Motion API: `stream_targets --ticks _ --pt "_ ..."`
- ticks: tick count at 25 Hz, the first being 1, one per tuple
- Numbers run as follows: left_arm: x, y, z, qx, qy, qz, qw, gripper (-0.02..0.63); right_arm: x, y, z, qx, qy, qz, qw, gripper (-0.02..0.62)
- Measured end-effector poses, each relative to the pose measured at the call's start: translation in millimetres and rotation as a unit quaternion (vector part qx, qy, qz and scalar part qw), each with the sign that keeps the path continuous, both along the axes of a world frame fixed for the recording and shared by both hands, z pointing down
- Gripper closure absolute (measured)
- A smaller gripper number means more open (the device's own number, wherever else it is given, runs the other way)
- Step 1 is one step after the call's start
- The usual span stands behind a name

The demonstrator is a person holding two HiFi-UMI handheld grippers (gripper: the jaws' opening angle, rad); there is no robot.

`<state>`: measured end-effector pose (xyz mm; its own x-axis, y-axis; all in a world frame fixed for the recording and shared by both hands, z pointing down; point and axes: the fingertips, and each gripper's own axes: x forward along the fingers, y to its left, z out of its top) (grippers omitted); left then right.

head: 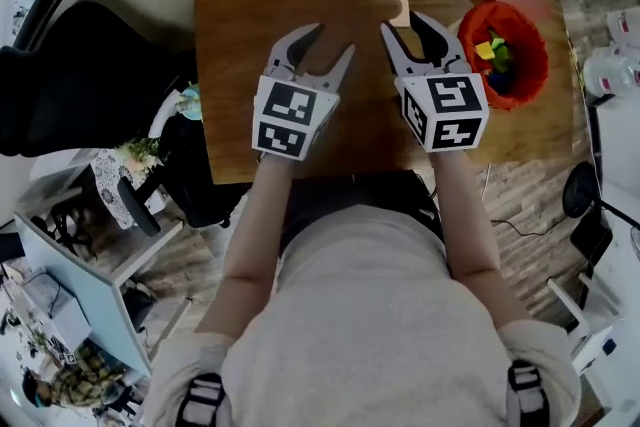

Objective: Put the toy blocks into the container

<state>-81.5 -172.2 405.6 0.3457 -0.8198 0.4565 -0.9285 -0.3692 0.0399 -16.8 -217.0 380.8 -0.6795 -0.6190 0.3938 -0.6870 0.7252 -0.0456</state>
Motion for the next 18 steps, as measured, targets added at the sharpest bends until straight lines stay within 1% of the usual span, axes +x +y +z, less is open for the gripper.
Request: stream_targets --ticks 4,9,15,18 --pt "30.5 -14.1 -14.7 0.024 -0.004 0.051 0.9984 0.408 27.2 5.0 -22.4 0.021 -0.023 0.031 0.999 0.423" --pt "69.6 -27.3 -35.3 0.049 0.003 0.112 0.9925 0.419 72.3 3.7 -54.6 0.054 -0.029 0.087 0.994 0.425" --pt "114.1 -26.4 -49.6 0.061 0.029 0.173 0.9826 0.42 138.7 4.2 -64.6 0.068 -0.015 0.169 0.983 0.425" --pt "133.0 -25.5 -50.6 0.058 0.039 0.197 0.978 0.42 169.3 6.1 -60.7 0.065 -0.006 0.206 0.976 0.443"
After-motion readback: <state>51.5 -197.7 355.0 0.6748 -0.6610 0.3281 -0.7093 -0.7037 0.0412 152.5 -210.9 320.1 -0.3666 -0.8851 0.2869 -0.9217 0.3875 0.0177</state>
